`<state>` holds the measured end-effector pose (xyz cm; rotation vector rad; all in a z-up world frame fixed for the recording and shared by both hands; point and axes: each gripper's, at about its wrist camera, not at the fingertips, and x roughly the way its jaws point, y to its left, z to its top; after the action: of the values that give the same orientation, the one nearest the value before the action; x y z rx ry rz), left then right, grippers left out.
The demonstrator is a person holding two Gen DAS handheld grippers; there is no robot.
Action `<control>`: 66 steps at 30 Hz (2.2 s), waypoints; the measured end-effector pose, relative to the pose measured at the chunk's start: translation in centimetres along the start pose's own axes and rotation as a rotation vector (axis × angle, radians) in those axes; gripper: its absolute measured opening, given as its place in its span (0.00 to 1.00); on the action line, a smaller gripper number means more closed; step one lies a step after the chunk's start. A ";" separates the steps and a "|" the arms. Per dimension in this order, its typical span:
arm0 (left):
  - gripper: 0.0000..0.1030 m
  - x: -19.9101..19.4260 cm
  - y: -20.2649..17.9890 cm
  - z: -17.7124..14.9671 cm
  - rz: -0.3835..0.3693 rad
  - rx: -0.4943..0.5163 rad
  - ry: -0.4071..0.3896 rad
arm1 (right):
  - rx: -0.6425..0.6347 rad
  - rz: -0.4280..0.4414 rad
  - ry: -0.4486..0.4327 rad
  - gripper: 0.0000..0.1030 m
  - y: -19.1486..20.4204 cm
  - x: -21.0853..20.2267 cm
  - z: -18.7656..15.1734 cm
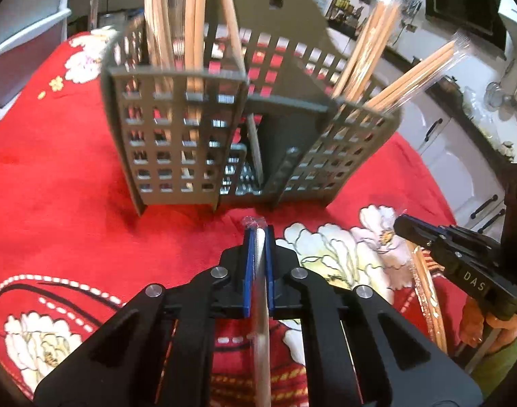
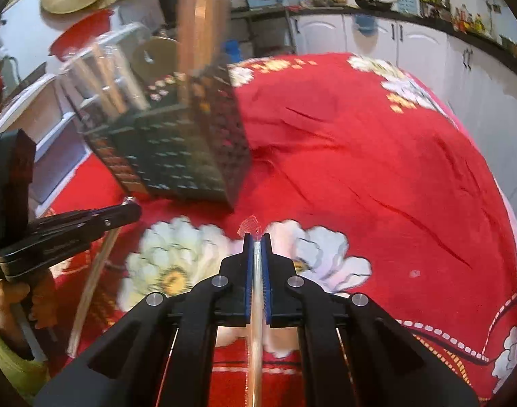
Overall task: Organize utensils
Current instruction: 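Lift both chopstick pairs and carry them above the mesh caddy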
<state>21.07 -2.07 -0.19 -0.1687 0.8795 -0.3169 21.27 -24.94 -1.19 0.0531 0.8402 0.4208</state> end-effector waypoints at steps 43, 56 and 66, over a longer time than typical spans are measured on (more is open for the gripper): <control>0.01 -16.9 -2.0 9.0 -0.048 0.084 -0.425 | -0.120 0.147 -0.487 0.05 9.9 -12.5 10.7; 0.01 -17.8 -3.6 13.2 -0.049 0.106 -0.487 | -0.106 0.107 -0.579 0.05 9.4 -12.5 15.3; 0.01 -16.5 -4.2 14.8 -0.017 0.119 -0.523 | -0.100 0.072 -0.650 0.05 8.8 -12.0 18.1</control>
<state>21.89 -0.15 22.29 -0.1390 0.3405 -0.3200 24.43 -19.34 21.36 0.1206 0.1767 0.4755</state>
